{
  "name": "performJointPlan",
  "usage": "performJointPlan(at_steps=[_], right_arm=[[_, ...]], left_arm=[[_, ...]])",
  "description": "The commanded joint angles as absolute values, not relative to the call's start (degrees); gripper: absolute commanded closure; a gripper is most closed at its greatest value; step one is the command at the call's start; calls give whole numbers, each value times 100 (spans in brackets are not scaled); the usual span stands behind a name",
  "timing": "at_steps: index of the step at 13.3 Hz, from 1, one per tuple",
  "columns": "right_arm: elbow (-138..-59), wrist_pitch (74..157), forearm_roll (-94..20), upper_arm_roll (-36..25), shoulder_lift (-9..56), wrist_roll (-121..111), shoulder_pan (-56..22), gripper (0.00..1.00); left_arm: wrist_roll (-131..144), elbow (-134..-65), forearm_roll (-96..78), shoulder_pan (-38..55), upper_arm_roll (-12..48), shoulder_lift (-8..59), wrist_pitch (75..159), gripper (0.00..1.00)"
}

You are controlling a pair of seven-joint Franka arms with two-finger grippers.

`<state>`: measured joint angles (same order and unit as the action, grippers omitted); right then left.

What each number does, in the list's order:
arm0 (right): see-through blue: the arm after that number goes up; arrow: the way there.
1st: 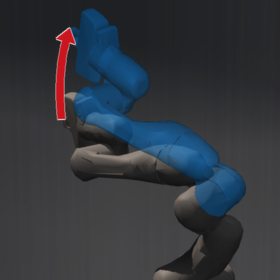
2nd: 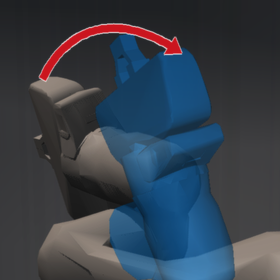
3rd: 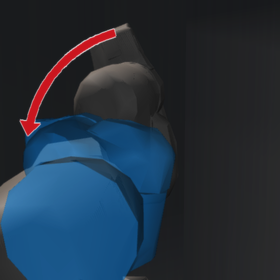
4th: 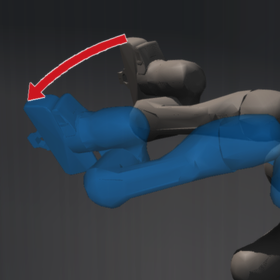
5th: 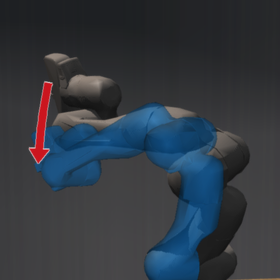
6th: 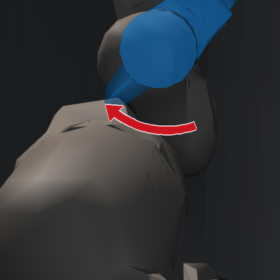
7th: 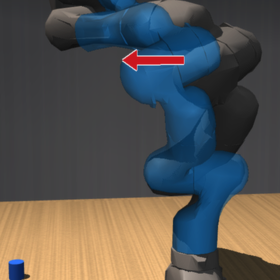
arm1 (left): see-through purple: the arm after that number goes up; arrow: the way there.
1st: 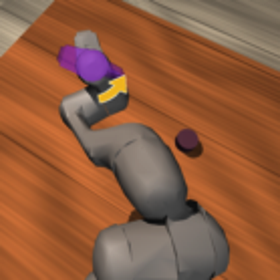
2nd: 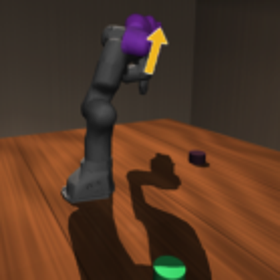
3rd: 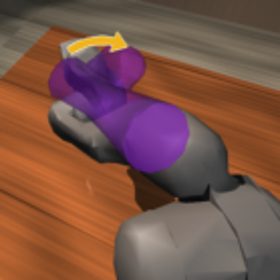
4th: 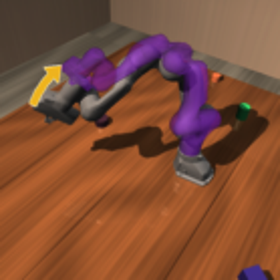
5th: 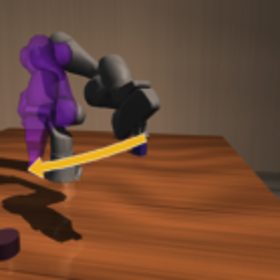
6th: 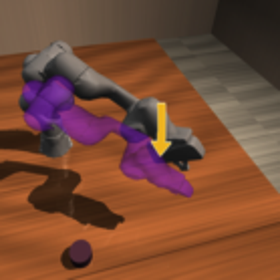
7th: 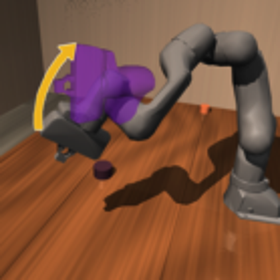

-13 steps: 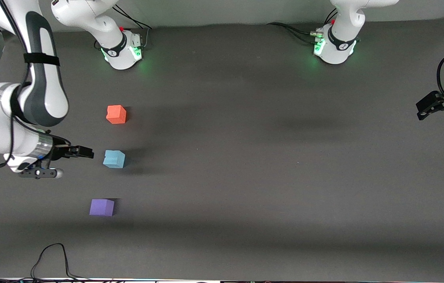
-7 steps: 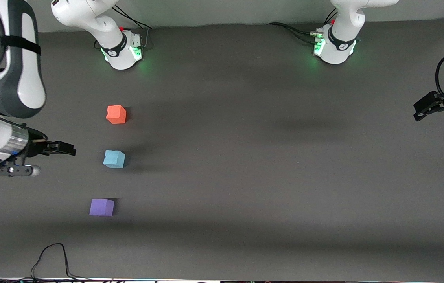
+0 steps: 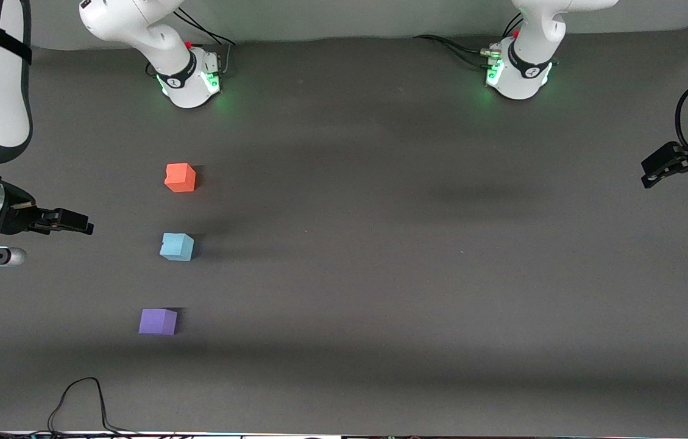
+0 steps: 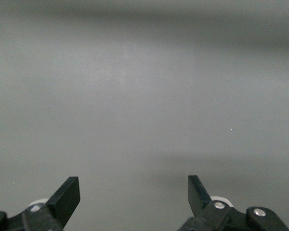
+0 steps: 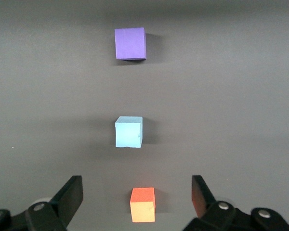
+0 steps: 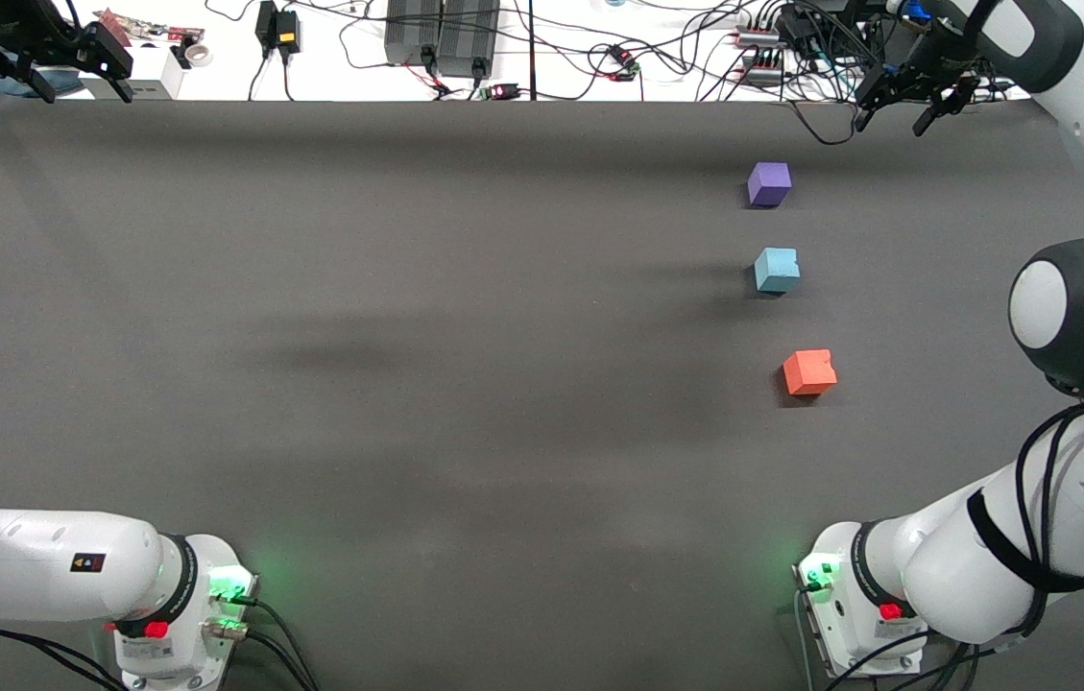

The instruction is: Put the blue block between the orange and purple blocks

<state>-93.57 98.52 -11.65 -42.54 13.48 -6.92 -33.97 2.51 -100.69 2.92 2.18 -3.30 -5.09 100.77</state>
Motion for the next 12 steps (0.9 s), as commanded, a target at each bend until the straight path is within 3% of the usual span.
performJointPlan(at_steps=[1,9,12], right_arm=[[-9308,9686,-1090,-4315,1204,-747,-3437,0],[-9308,9440,-773,-4394,1064,-668,-3594,0],[-9308,9325,-362,-4412,538,-668,-3586,0]], left_arm=[[325,-10046,264,229,-343,-501,10099,0],[325,-10046,264,229,-343,-501,10090,0],[308,-9959,272,211,-369,-510,10046,0]])
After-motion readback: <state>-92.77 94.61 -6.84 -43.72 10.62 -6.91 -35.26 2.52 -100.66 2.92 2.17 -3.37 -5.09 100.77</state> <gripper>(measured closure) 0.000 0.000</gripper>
